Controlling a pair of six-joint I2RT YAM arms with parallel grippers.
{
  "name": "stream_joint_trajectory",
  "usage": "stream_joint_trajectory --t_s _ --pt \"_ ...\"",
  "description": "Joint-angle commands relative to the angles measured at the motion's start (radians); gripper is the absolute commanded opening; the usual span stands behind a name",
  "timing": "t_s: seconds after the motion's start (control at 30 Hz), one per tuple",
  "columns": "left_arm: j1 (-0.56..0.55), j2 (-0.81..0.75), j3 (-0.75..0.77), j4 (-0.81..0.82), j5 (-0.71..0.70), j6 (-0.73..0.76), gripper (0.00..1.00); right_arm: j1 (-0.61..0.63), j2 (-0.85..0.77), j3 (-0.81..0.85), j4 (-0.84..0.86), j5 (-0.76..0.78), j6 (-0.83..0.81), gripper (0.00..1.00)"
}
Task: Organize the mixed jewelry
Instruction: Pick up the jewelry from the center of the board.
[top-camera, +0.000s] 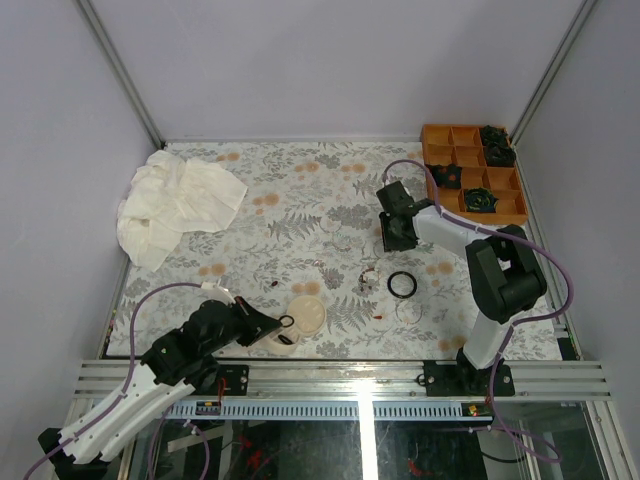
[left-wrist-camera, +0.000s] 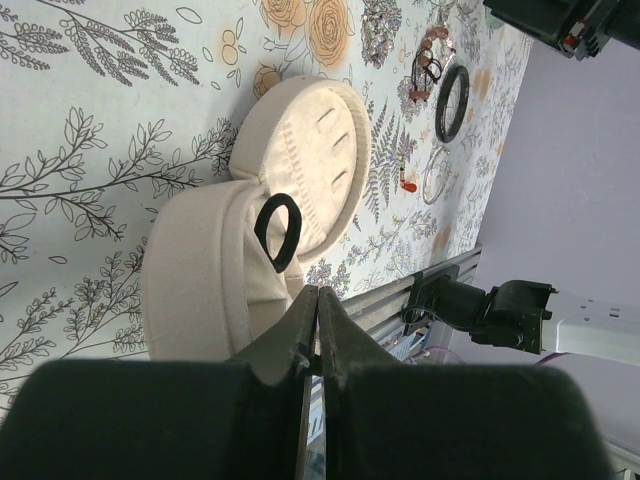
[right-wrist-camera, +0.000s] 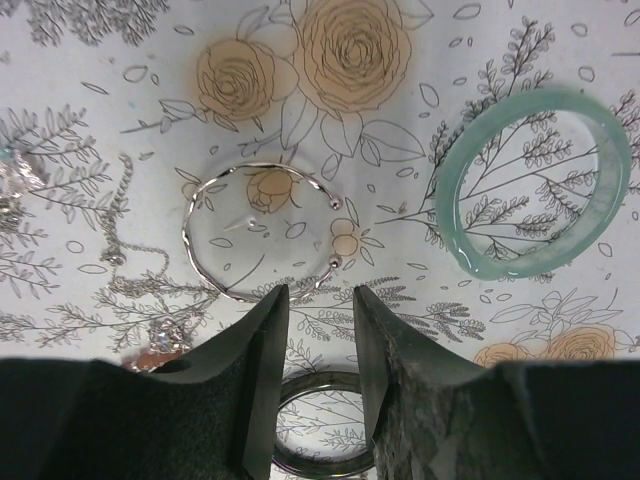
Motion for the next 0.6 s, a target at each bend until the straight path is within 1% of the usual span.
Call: stream_joint_trajectory --t_s 0.0,0.27,0.57 --pt "-0.007 -0.013 -0.071 -0.061 -0.01 0.011 0.01 -0.003 -0.027 0.063 -0.017 0.011 0.002 0.39" --pt "-0.008 -0.017 -0.066 -0.066 -0.01 0.014 0.0 -0.002 0.02 0.086 -0.031 0.02 0.013 0.39" --pt "-0.008 -0.025 -0.066 -0.072 -0.009 0.011 0.01 -0.003 0.041 0.065 -0.031 0.018 0.02 0.39"
